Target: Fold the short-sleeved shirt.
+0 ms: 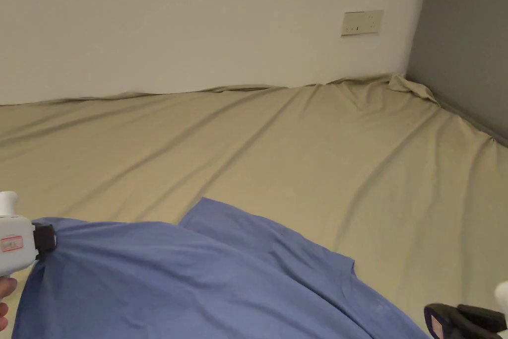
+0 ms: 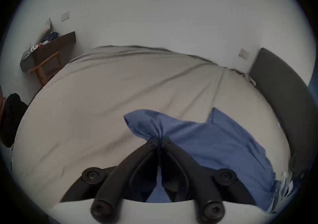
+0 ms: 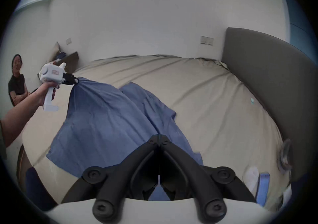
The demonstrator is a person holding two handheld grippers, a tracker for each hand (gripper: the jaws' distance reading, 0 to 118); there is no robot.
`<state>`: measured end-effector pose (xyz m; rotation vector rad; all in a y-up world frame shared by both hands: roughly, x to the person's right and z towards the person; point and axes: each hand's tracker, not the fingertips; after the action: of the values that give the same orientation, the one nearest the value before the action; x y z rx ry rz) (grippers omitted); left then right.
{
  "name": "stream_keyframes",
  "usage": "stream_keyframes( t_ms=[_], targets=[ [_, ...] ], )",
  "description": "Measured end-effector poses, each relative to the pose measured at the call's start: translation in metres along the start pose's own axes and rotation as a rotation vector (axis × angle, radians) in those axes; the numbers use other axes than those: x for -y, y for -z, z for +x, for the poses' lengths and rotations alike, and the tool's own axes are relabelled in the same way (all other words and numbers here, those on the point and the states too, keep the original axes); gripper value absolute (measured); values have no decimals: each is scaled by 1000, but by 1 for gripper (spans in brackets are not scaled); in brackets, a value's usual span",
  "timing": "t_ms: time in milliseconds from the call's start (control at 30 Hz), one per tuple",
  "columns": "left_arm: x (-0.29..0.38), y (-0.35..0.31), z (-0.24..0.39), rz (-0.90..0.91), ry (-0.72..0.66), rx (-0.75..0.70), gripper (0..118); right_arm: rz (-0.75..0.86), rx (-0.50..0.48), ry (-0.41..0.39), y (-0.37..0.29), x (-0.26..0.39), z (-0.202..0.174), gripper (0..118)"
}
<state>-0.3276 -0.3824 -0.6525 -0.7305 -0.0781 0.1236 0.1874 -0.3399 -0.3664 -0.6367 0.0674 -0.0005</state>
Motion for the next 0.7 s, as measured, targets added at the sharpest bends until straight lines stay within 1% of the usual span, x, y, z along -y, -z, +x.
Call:
stream_keyframes(
  t_ms=[33, 67, 100, 133, 167, 200, 267, 300, 333, 367, 400, 433, 467, 500, 533, 567, 600, 633, 667, 700],
  targets=[
    [0, -9, -6, 0, -2, 5, 0, -6, -41, -20, 19, -12, 4, 30],
    [0, -17, -14, 2, -20, 16, 0, -42, -74, -53, 50, -27, 7, 44],
    [-5, -17, 10, 0, -47, 34, 0, -88, -60, -62, 85, -39, 9, 86],
    [-5, -21, 8, -4, -61, 44, 0, -150, -50, -67, 119, -46, 10, 118],
    [-5, -21, 6, -17, -59, 45, 0, -101, -61, -73, 136, -61, 19, 115],
    [-2, -28, 13, -9, -44, 37, 0, -166, -7, -95, 168, -73, 20, 116],
    [5, -36, 24, -14, 3, 15, 0, -290, 33, -73, 219, -87, 27, 118],
    [8, -36, 27, -20, 37, -7, 0, -349, 46, -81, 277, -69, 37, 118],
    [10, -37, 30, -26, 53, -21, 0, -411, 81, -85, 299, -65, 40, 118],
    [11, -37, 37, -34, 70, -29, 0, -478, 150, -112, 320, -62, 42, 117],
    [14, -38, 40, -41, 84, -32, 0, -514, 194, -137, 328, -59, 40, 110],
    [17, -38, 43, -46, 90, -34, 0, -525, 214, -164, 329, -58, 36, 100],
    [20, -39, 45, -50, 100, -36, 0, -538, 239, -185, 336, -51, 35, 86],
    [17, -26, 33, -69, 103, -31, 0, -576, 239, -210, 339, -45, 32, 72],
    [18, -25, 33, -75, 108, -34, 0, -558, 202, -191, 337, -42, 30, 64],
    [19, -24, 33, -80, 109, -34, 0, -503, 199, -185, 332, -46, 26, 51],
    [20, -24, 32, -84, 112, -31, 0, -528, 164, -173, 330, -50, 23, 23],
    [20, -17, 25, -91, 106, -30, 0, -523, 125, -158, 327, -48, 19, 10],
    [20, -17, 23, -94, 93, -32, 0, -513, 154, -199, 319, -47, 12, 9],
    [20, -19, 20, -90, 71, -28, 0, -482, 173, -267, 309, -47, 5, 8]
  ],
)
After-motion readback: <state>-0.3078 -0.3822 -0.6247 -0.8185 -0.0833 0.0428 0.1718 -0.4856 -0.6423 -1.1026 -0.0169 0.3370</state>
